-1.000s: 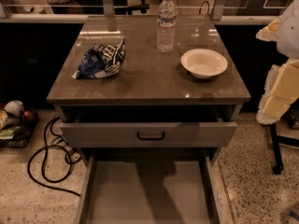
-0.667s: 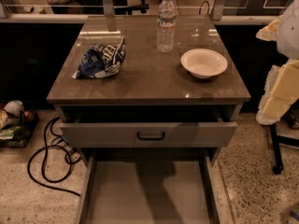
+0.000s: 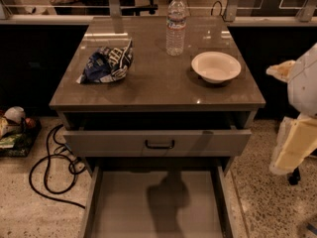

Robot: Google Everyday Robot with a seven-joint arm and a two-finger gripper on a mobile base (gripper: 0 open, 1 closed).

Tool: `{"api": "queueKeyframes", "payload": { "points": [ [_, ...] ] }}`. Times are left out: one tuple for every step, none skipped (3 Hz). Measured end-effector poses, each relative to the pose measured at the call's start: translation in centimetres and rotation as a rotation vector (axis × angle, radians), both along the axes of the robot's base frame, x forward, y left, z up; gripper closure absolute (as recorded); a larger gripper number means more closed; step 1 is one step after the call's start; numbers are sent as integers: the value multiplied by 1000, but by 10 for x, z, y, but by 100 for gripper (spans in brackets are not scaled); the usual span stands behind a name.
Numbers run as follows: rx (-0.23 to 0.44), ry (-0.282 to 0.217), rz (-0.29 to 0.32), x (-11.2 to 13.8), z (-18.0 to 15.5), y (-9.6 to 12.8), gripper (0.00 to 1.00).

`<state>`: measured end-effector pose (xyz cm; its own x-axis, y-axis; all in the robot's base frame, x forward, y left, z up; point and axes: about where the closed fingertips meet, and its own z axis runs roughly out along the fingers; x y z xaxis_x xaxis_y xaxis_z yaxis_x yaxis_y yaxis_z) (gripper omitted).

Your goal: Close middle drawer

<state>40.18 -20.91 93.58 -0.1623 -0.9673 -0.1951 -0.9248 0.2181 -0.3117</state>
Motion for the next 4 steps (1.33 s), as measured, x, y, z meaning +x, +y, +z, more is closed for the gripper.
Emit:
{"api": "queueKeyframes", "payload": {
  "points": [
    [-44,-3,27,-28,-41,6,0],
    [-102,37,72,-52,-84,9,0],
    [-142,65,85,-58,-104,5,0],
    [-140,65,84,-57,-105,5,0]
  ]
}}
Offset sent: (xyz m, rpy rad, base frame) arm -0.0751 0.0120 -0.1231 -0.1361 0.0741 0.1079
